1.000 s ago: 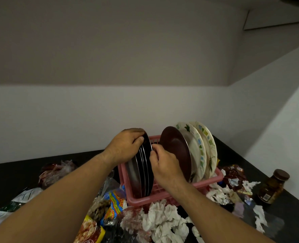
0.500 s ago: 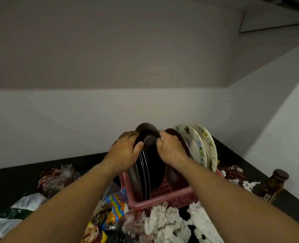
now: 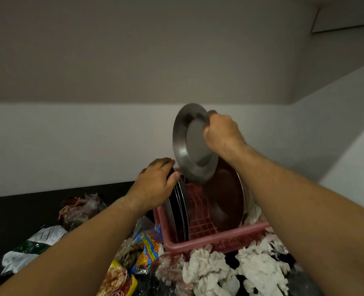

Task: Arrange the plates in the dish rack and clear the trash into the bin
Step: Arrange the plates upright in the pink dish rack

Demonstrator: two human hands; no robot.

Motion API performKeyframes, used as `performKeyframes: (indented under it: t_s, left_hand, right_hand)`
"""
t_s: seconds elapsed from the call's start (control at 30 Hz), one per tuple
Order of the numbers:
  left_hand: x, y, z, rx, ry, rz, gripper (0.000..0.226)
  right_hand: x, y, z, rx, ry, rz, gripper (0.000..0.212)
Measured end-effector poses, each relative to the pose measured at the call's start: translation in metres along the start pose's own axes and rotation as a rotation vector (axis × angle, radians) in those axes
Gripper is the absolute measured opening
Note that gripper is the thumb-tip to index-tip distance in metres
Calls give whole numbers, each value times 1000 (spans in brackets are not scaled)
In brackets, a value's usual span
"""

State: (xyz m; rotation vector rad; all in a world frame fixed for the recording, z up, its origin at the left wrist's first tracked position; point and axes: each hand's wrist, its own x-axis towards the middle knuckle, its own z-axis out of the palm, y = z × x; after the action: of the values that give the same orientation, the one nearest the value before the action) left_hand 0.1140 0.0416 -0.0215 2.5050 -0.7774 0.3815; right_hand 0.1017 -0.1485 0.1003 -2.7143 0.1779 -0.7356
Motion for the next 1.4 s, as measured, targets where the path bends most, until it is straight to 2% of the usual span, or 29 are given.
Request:
performKeyframes:
  t_s: [0.13, 0.33, 0.47, 0.6, 0.9, 1.17, 1.4]
  left_hand:
    - [2, 1, 1, -21, -6, -11, 58]
    - [4, 3, 0, -25, -33, -23, 57]
    - [4, 6, -1, -23, -49, -20, 57]
    - [5, 9, -1, -21, -50, -16, 56]
    - [9, 16, 2, -29, -57, 1, 57]
    - [8, 16, 3, -23, -41, -5, 56]
    - [8, 14, 3, -21, -49, 2, 56]
  right_hand:
    - [-8, 8, -7, -98, 24, 7, 25]
    - [-54, 43, 35, -178, 31, 30, 23]
    - [-69, 57, 55, -213, -27, 23, 25]
    - [-76, 66, 58, -150, -10, 79, 25]
    - [-97, 73, 69, -145, -107, 152, 28]
    - [-84, 65, 52, -75, -16, 115, 31]
    - [-111, 65, 64, -58, -98, 121, 34]
